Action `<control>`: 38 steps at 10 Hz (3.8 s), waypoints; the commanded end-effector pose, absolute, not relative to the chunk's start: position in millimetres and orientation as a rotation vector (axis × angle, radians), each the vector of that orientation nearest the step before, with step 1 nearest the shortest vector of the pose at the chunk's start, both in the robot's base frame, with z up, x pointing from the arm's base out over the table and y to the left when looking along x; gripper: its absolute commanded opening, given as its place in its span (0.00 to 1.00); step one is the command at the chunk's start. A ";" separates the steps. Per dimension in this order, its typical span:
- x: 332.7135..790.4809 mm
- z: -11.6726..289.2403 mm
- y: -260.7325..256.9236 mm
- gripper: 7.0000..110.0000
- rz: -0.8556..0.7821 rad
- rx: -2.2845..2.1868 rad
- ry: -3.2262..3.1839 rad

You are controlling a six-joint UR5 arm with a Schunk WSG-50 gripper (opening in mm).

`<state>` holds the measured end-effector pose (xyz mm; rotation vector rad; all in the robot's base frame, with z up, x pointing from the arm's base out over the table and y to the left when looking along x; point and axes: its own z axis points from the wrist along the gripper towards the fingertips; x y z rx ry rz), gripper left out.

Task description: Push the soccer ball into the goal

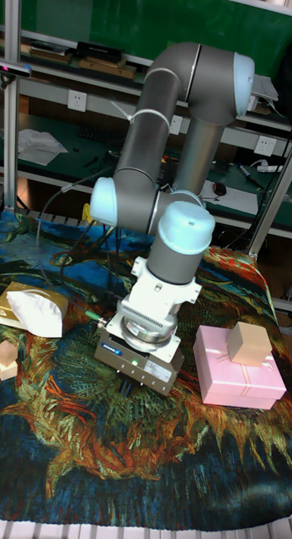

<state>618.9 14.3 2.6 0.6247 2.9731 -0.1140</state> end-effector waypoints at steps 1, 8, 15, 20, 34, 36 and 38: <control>601.2 -7.5 18.5 0.00 -0.131 0.684 2.930; 561.5 25.9 6.4 0.00 -0.117 0.669 2.950; 559.0 14.9 11.0 0.00 -0.128 0.682 2.910; 540.3 7.0 15.0 0.00 -0.151 0.702 2.891; 511.0 6.3 21.4 0.00 -0.162 0.777 2.849; 511.9 6.1 20.3 0.00 -0.165 0.764 2.853; 509.6 5.8 19.9 0.00 -0.176 0.721 2.874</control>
